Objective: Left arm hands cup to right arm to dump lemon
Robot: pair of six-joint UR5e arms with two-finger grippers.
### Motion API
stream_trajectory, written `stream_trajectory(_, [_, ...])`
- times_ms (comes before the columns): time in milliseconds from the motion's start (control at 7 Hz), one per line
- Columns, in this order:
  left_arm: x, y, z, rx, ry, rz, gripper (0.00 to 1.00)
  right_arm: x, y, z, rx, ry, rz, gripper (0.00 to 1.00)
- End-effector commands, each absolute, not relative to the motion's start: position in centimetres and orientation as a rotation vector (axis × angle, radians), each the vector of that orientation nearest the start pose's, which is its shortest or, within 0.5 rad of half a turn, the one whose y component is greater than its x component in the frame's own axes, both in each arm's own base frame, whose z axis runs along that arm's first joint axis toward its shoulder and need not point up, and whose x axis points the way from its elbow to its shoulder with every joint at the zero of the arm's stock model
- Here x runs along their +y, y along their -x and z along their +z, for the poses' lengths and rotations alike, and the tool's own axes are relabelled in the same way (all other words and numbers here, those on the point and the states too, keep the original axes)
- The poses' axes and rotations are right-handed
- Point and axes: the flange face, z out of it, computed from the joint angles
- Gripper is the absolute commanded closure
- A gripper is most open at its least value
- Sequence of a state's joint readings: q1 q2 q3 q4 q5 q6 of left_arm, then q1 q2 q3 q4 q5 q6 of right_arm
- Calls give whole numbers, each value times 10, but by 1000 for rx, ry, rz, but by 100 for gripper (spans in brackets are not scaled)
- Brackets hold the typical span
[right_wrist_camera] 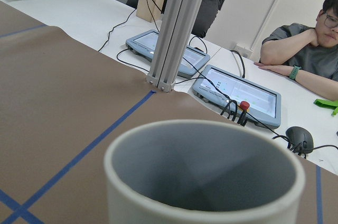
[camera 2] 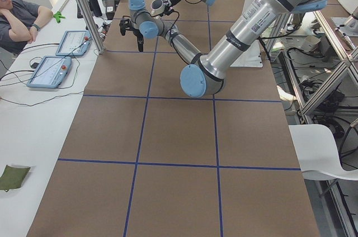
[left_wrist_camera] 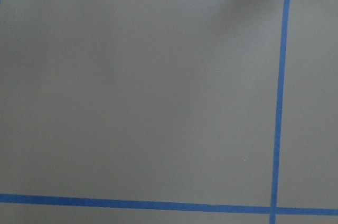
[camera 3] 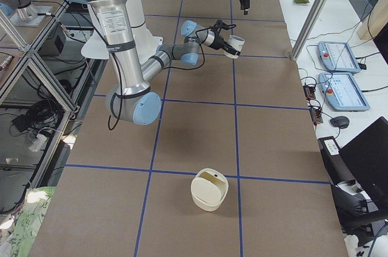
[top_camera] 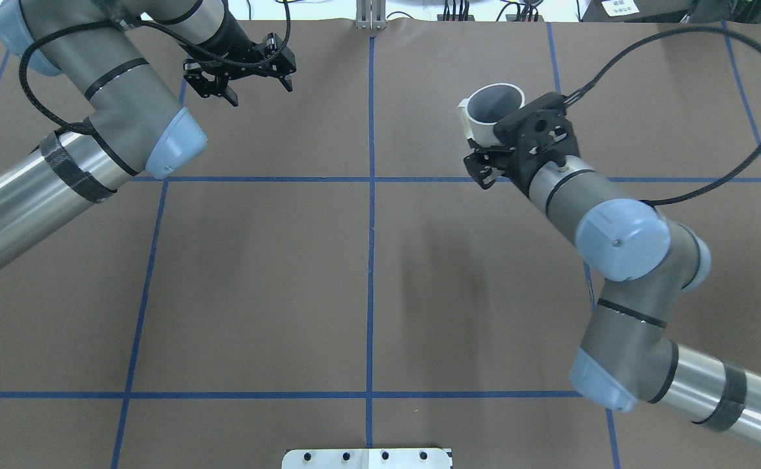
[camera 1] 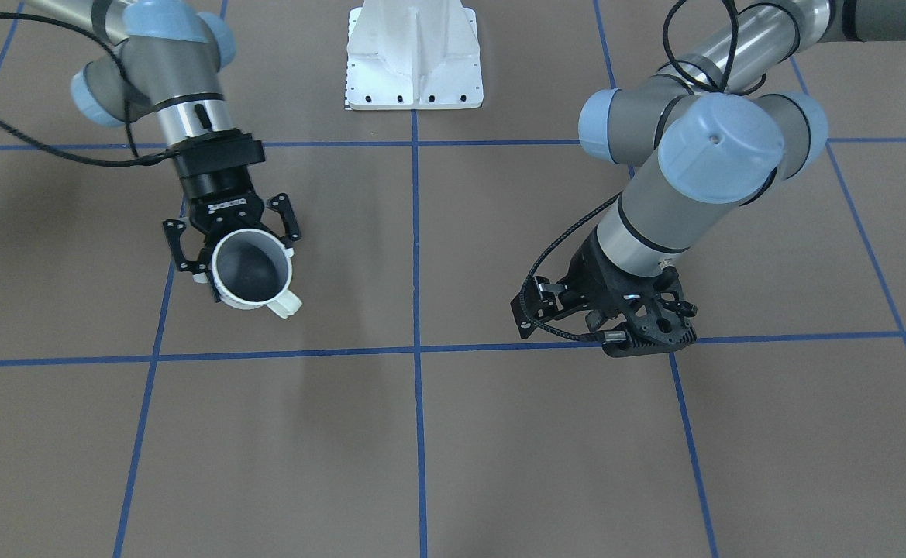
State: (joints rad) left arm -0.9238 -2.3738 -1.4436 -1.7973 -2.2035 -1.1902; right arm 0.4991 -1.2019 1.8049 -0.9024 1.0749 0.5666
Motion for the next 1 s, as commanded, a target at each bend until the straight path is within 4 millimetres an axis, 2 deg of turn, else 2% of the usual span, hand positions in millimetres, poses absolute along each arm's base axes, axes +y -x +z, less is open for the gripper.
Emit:
stream_trajectory(0, [-623, -385, 149, 1150, -5, -253, 0, -423, 473, 227, -531, -1187, -105, 79])
stream_trajectory(286, [-594, -405, 123, 1282, 64, -292, 0, -422, 488, 225, -497, -1203, -93, 79])
stream_trajectory(571, [-565, -422, 94, 1321, 121, -302, 0, -417, 494, 226, -470, -1219, -82, 79])
stream_trajectory(714, [-556, -433, 83, 1329, 143, -302, 0, -419, 503, 222, -441, -1240, -59, 79])
stream_trajectory(857, [-551, -441, 77, 1333, 150, -291, 0, -420, 512, 227, -413, -1244, -58, 79])
